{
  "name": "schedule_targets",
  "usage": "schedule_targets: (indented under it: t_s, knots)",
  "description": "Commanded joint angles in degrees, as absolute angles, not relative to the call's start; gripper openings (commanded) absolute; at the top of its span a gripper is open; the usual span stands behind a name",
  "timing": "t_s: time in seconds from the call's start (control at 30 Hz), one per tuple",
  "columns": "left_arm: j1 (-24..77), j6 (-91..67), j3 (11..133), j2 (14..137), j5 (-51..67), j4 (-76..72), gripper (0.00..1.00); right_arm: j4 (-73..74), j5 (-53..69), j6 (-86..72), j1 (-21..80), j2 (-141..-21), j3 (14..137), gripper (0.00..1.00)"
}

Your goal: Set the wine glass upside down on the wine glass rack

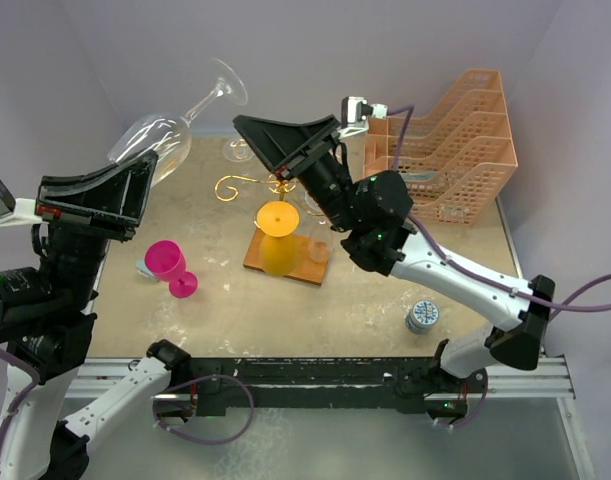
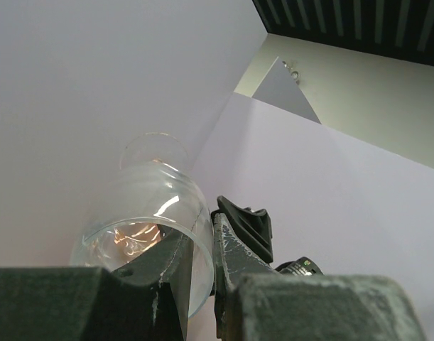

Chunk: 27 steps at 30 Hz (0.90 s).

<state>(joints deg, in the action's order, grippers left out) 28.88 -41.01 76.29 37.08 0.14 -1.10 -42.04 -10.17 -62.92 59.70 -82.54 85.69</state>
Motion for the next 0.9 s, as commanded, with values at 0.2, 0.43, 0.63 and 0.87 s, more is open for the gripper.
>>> schedule_targets:
  t_s: [0.2, 0.43, 0.63, 0.87]
  knots:
    - [28.5, -42.7, 75.1, 37.9, 4.7, -6.4, 0.00, -47.1, -15.7, -68.7, 61.9, -86.9, 92.8, 0.60]
    - [28.5, -43.7, 73.8, 37.9, 6.6, -7.9, 0.00, -48.1, -13.9, -71.6, 62.0, -89.0, 94.4, 0.56]
    - [28.5, -43.9, 73.4, 38.3, 8.4, -9.0, 0.00, -50.5, -7.9, -72.3, 62.0, -91.8, 96.0, 0.43]
    - [28.5, -44.6, 72.6, 37.7, 9.1, -9.3, 0.00, -53.9, -7.0, -70.0, 62.0, -91.8, 95.6, 0.14]
